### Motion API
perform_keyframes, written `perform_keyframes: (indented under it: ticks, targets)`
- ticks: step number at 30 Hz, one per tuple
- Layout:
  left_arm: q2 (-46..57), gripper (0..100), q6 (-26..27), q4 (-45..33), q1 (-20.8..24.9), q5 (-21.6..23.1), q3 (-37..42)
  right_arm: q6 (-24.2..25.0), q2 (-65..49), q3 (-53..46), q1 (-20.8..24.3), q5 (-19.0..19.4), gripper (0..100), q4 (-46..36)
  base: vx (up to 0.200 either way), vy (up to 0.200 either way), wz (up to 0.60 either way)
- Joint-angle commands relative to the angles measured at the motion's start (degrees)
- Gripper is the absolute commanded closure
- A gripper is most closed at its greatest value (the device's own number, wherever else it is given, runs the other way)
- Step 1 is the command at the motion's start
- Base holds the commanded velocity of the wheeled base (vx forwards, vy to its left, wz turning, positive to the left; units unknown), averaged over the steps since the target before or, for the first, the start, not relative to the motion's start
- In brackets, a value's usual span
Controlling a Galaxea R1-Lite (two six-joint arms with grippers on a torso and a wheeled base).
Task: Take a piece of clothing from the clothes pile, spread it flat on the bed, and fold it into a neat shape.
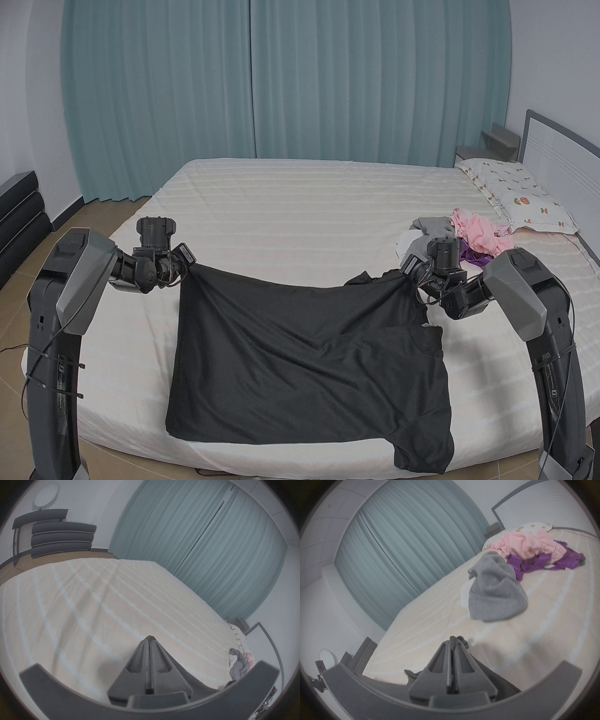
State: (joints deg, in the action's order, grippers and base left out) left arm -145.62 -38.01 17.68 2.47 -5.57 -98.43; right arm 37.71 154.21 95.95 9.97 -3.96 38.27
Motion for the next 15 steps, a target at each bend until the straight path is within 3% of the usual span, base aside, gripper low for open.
perform_keyframes:
  ticks: [1, 15]
  targets:
    - [-1.8, 100, 0.0, -0.1, -0.2, -0.1, -3.3, -0.1, -0.2, 3.2, -0.9, -0.6, 100, -0.2, 0.0, 0.0, 0.0]
    - [-7.2, 100, 0.0, -0.2, -0.2, -3.7, -10.7, -1.2, 2.1, 10.7, -2.0, -2.6, 100, 0.6, 0.0, 0.0, 0.0]
